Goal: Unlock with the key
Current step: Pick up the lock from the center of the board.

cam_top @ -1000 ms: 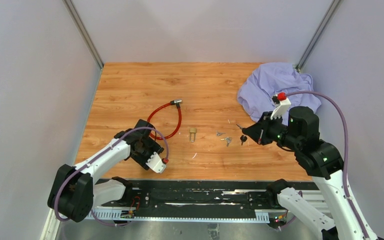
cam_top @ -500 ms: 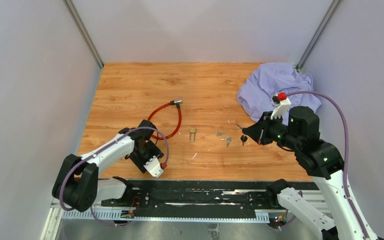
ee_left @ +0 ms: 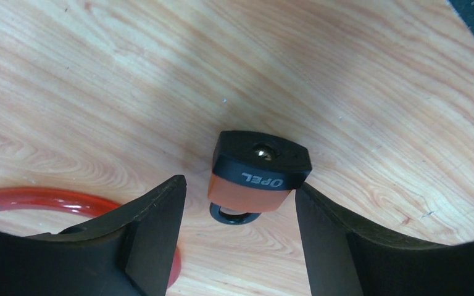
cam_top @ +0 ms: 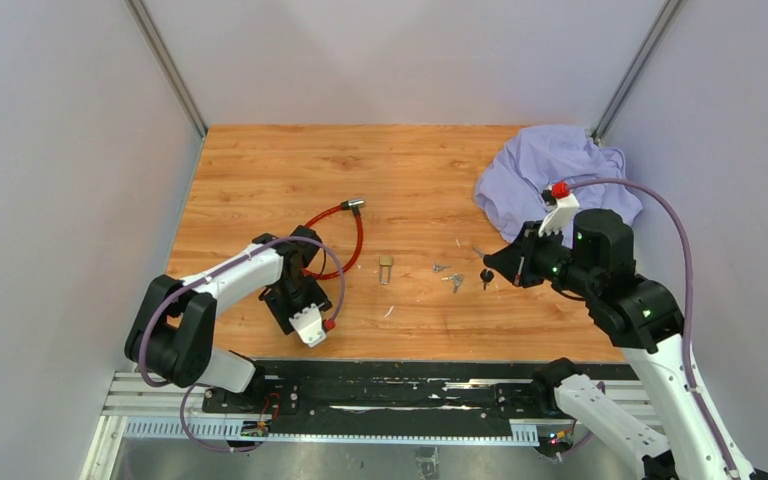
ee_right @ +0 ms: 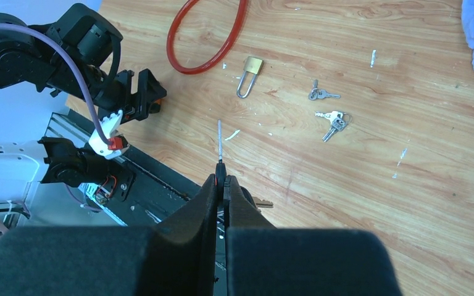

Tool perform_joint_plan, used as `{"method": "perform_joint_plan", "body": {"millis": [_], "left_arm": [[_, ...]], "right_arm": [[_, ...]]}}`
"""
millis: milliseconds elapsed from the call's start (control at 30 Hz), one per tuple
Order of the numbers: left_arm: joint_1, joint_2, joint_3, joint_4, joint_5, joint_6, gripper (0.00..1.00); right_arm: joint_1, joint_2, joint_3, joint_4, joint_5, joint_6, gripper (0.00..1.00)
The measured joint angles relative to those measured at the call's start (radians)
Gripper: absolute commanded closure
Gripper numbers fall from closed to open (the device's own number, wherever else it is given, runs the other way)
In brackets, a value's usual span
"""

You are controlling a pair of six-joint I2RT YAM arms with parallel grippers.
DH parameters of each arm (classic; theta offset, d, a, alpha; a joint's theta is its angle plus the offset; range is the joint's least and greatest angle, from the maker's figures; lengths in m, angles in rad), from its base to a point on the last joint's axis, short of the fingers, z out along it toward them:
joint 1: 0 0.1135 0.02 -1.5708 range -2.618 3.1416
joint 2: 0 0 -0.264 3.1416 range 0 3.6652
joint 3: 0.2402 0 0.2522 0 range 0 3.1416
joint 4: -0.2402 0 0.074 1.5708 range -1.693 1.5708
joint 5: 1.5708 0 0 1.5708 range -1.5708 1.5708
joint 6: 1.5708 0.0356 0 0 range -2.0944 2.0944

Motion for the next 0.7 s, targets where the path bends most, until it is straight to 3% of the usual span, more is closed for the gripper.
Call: {"method": "perform_joint_plan", "body": {"millis": [100,400,500,600,700], "left_arm": [[-0.003,0.000,-0.010,-0.006,0.006,0.000,0.34],[-0.014,0.000,-0.024,-0.015,0.012,0.000,0.59],[-0.014,0.000,-0.024,-0.013,0.011,0.000,0.73],[-0.014,0.000,-0.024,-0.009,0.011,-0.005,0.98],[-0.014,-0.016,-0.026,0.032,0.026,-0.031,1.00]], "right_arm": [[0.000,0.006,0.000,0.000,0.001,0.000,0.99],[0.000,0.018,0.000,0.001,0.010,0.000,0.99],[0.000,0.018,0.000,0.001,0.013,0.000,0.99],[0.000,0.017,0.000,0.001,0.014,0.000,1.00],[0.000,0.017,0.000,0.001,0.014,-0.001,0.99]]}}
